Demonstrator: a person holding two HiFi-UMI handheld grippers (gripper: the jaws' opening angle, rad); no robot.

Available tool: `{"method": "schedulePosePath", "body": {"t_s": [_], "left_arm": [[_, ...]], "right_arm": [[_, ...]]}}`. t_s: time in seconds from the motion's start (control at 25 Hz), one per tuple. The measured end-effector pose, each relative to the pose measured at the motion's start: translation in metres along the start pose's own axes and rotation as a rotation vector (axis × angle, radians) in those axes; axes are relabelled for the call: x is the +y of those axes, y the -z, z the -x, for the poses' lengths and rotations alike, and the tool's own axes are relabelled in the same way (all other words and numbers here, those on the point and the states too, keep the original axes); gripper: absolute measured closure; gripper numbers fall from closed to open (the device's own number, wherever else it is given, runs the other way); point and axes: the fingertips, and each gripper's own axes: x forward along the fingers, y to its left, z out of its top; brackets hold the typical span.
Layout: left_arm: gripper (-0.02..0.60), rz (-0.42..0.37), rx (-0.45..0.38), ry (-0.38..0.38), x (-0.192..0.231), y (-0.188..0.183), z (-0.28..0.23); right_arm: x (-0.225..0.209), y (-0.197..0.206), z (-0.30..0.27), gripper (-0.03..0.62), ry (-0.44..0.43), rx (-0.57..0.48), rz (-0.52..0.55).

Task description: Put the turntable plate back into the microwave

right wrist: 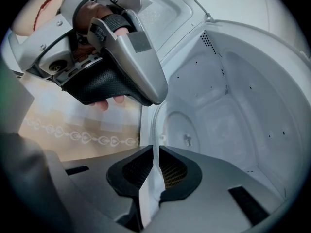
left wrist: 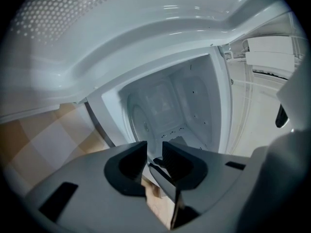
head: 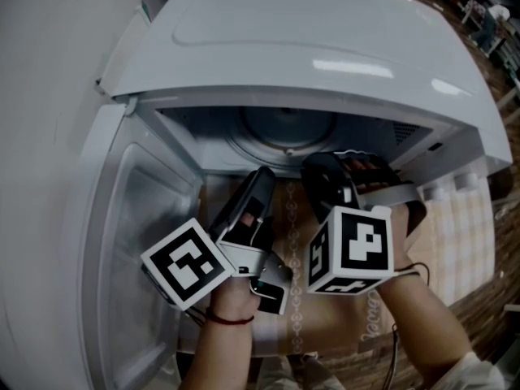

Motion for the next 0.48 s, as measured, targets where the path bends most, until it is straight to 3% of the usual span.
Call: {"method": "schedulePosePath", "body": {"t_s": [0.2, 0.48], "left_arm": [[0.492, -0.013, -0.005, 0.016, -0.0001, 0.0018, 0.0006], [0.568, -0.095, -0.011, 0.046, -0.0045, 0.0054, -0.0001]], "right_arm": [[0.0002, -0.0005, -0.0006, 0.542, 0.005, -0.011, -0.010], [0.0014, -0.0001, 0.0005, 0.542, 0.029, -0.028, -0.021]]}}
